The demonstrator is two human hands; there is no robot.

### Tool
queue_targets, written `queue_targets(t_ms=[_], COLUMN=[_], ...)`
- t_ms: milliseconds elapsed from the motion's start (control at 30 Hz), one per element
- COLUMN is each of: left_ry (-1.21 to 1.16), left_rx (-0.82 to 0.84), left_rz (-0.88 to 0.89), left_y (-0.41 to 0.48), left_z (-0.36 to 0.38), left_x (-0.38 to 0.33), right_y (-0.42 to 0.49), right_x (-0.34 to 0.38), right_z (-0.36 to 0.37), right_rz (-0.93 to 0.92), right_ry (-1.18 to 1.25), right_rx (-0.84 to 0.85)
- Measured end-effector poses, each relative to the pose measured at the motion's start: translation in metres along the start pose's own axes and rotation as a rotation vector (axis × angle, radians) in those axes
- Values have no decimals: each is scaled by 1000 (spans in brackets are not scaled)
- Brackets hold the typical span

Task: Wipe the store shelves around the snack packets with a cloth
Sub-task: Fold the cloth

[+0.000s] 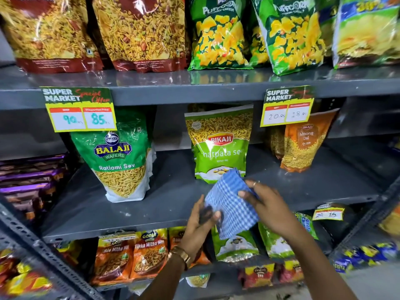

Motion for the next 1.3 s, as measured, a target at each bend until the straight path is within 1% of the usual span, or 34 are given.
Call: queue_targets(t_ms=[67,133,233,300,333,367,400,467,533,567,600,667,733,800,867,933,1000,1033,1067,1133,1233,1300], left_ry=[-223,-426,-605,-679,-692,-696,-697,-644,-554,-553,-587,-699,-735,-747,-647,-435,-205,-80,59,285,353,450], left_rx=[88,108,51,78,93,99,105,93,104,138,179,293,408,456,403,316,296,286,259,197,188,98], left_rz=[-34,-77,-166,-243,-276,-292,-292,-211,-84,-60,-78,-166,-263,-307,-309,-266,-188,-142,-79,121,366,533], left_y=[-4,-9,-18,-22,-24,-25,-27,-29,-29,-28,-27,-27,-37,-45,-47,-45,-45,-47,-50,-51,-49,-44], left_z=[21,39,53,61,61,58,56,44,33,32,34,46,64,73,68,53,47,48,50,59,80,77], left_x=[4,1,-5,-9,-11,-13,-20,-40,-64,-71,-75,-74,-71,-67,-63,-71,-93,-108,-125,-166,-221,-260], right_y=[4,4,-5,-11,-14,-16,-19,-27,-38,-43,-48,-56,-59,-62,-67,-75,-82,-86,-89,-93,-92,-83], right_x=[28,44,55,55,51,43,35,13,3,-2,-4,-4,-4,-7,-17,-31,-31,-30,-29,-24,-3,28], right_z=[-18,-35,-59,-66,-67,-68,-66,-60,-58,-55,-54,-52,-53,-57,-67,-76,-77,-75,-75,-78,-97,-127], right_rz=[-101,-154,-166,-155,-133,-92,-32,128,184,198,219,232,246,272,332,400,379,365,351,301,207,94], right_ry=[-17,-28,28,49,84,179,337,672,849,887,903,931,973,975,810,562,352,301,285,336,341,217], right_rx=[-36,-103,-229,-270,-261,-249,-218,-160,-132,-107,-95,-80,-78,-101,-188,-281,-328,-359,-414,-569,-784,-886])
Point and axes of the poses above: each hand's wrist, its own y-axis towards the middle knuckle, its own z-axis out of the palm, x = y × z, the point moved 10 cm from there along y, towards the middle knuckle, and after that the axes turned 3 degrees about -y, right-handed, at the moved point
